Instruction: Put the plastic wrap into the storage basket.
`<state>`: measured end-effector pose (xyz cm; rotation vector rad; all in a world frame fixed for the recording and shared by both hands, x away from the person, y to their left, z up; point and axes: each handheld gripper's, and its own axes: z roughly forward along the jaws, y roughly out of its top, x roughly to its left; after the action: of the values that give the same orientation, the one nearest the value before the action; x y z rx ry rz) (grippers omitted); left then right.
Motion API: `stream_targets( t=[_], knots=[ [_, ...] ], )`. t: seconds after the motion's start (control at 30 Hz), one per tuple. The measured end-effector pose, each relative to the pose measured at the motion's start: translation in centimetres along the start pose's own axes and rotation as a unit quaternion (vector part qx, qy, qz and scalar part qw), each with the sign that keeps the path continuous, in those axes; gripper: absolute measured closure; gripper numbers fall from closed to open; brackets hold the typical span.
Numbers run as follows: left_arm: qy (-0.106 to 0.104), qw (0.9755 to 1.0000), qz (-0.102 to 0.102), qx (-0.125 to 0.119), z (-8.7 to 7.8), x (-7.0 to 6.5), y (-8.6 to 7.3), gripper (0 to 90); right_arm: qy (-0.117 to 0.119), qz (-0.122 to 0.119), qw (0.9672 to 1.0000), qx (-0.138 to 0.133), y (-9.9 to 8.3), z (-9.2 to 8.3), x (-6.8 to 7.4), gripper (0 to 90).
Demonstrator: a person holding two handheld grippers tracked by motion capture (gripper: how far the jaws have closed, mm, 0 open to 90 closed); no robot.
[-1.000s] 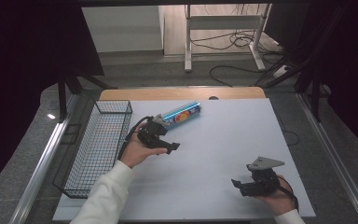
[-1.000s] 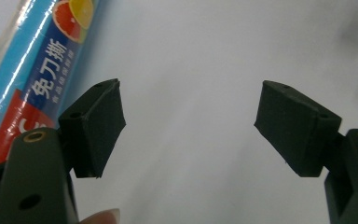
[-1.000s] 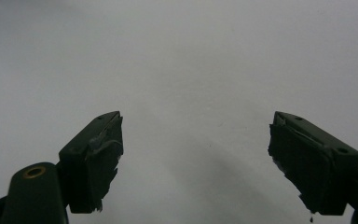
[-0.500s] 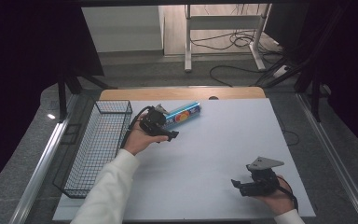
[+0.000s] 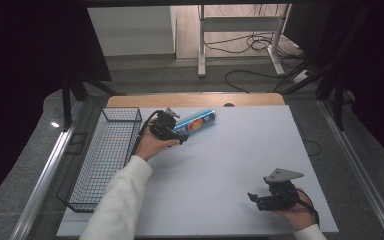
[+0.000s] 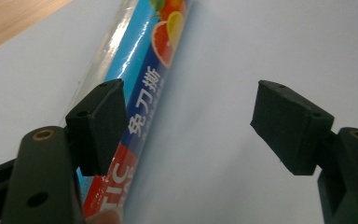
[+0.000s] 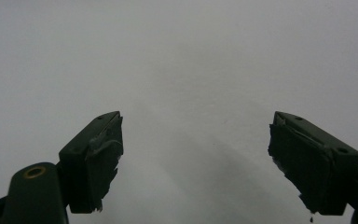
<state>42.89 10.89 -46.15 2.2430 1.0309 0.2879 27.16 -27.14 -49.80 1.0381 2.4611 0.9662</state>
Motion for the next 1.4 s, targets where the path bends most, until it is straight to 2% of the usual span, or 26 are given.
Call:
stream_targets(
  t=[0.07,0.33,0.43,0.63,0.8,0.93,1.1,1.13,1.2,1.4],
  knots=[
    [0.008,1.0,-0.001,0.003,0.5,0.3,-0.1,26.6,0.0,0.0,1.0,0.0,0.0,0.0,0.0,18.3],
    [0.006,0.9999,-0.003,0.008,0.9,0.4,0.0,26.8,0.001,-0.001,1.0,0.002,0.0,0.1,0.0,18.3],
    [0.012,0.9996,0.012,0.024,0.9,0.0,0.7,26.5,0.002,-0.001,1.0,0.002,0.0,0.1,0.0,18.3],
    [0.007,0.9994,0.023,0.025,0.9,-0.1,2.4,25.6,0.004,-0.002,1.0,0.003,-0.1,0.2,0.1,18.3],
    [0.004,0.9989,0.028,0.036,1.3,0.7,3.4,26.0,0.005,-0.002,1.0,0.004,-0.1,0.1,0.1,18.3],
    [0.005,0.9988,0.022,0.044,2.0,1.8,3.8,25.8,0.005,-0.003,1.0,0.006,-0.1,0.1,0.1,18.3],
    [0.0,0.9989,0.013,0.045,2.9,2.6,3.9,26.1,0.004,-0.003,1.0,0.006,-0.1,0.1,0.1,18.2],
    [-0.001,0.9983,0.013,0.056,3.5,2.9,3.8,26.0,0.004,-0.003,1.0,0.007,-0.1,0.1,0.1,18.2],
    [0.002,0.9979,0.014,0.063,4.2,3.2,3.7,26.0,0.004,-0.004,1.0,0.006,-0.1,0.2,0.1,18.2],
    [0.004,0.9976,0.008,0.069,4.8,3.9,3.6,25.9,0.004,-0.005,1.0,0.008,-0.1,0.3,0.1,18.2]
  ],
)
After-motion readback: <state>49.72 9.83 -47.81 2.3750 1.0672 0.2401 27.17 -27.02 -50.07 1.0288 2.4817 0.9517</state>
